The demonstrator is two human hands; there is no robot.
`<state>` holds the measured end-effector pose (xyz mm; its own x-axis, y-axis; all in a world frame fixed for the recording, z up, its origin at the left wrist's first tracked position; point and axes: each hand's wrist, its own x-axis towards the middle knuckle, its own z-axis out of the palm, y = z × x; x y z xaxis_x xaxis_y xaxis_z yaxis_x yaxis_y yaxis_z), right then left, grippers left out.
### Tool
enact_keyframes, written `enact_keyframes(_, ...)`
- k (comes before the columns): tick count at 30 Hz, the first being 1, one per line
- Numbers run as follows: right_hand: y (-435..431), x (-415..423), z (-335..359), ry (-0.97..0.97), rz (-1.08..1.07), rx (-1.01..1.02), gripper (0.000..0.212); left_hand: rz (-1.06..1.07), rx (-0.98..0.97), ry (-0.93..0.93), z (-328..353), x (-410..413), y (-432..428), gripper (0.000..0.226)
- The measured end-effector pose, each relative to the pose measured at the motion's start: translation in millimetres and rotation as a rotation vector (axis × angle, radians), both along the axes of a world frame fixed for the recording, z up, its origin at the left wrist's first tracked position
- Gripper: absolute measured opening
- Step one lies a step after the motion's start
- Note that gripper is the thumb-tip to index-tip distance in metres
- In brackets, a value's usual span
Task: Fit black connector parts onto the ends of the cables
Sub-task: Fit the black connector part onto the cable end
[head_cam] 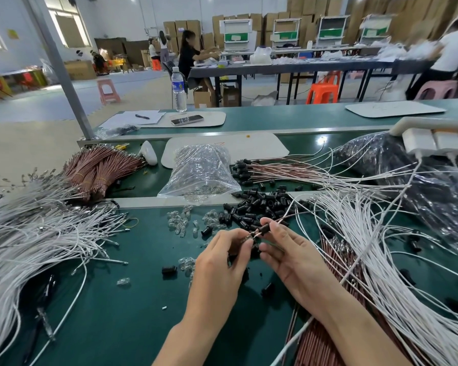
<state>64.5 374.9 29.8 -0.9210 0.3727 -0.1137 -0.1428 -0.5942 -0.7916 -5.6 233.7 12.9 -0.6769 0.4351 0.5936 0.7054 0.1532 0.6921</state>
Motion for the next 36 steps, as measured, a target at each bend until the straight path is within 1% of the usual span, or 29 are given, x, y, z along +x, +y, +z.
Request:
enact_keyframes(5, -3, 0, 0, 0.004, 0.011, 0.032, 0.030, -0.016, 0.005, -0.005, -2, 1, 2, 0.012)
enact_keyframes(8, -5, 0, -1, -0.007, 0.028, 0.076, 0.036, -0.022, 0.018, -0.006, -2, 2, 3, 0.018)
enact_keyframes(10, -6, 0, -1, -0.014, 0.024, 0.095, 0.035, -0.018, 0.032, -0.015, -2, 2, 3, 0.022)
enact_keyframes(14, -6, 0, -2, -0.004, 0.036, 0.113, 0.030, -0.006, 0.088, -0.063, -6, -1, 3, 0.019)
enact_keyframes(18, -7, 1, -3, -0.008, 0.049, 0.125, 0.032, -0.017, 0.108, -0.088, -8, -2, 2, 0.022)
enact_keyframes(24, -7, 0, -1, -0.031, 0.060, 0.131, 0.032, -0.023, 0.078, -0.068, -6, -3, 2, 0.038)
enact_keyframes(27, -8, -1, 1, -0.021, -0.008, 0.166, 0.035, -0.019, 0.038, -0.016, -4, -3, 5, 0.034)
enact_keyframes(29, -7, -1, 2, -0.010, -0.080, 0.187, 0.034, -0.023, 0.029, -0.029, -5, -5, 7, 0.032)
enact_keyframes(33, -6, 1, 3, -0.011, -0.179, 0.154, 0.033, 0.014, 0.069, -0.078, -7, -10, 7, 0.026)
enact_keyframes(36, -7, 2, 4, -0.031, -0.222, 0.173, 0.025, 0.033, 0.064, -0.093, -4, -8, 7, 0.017)
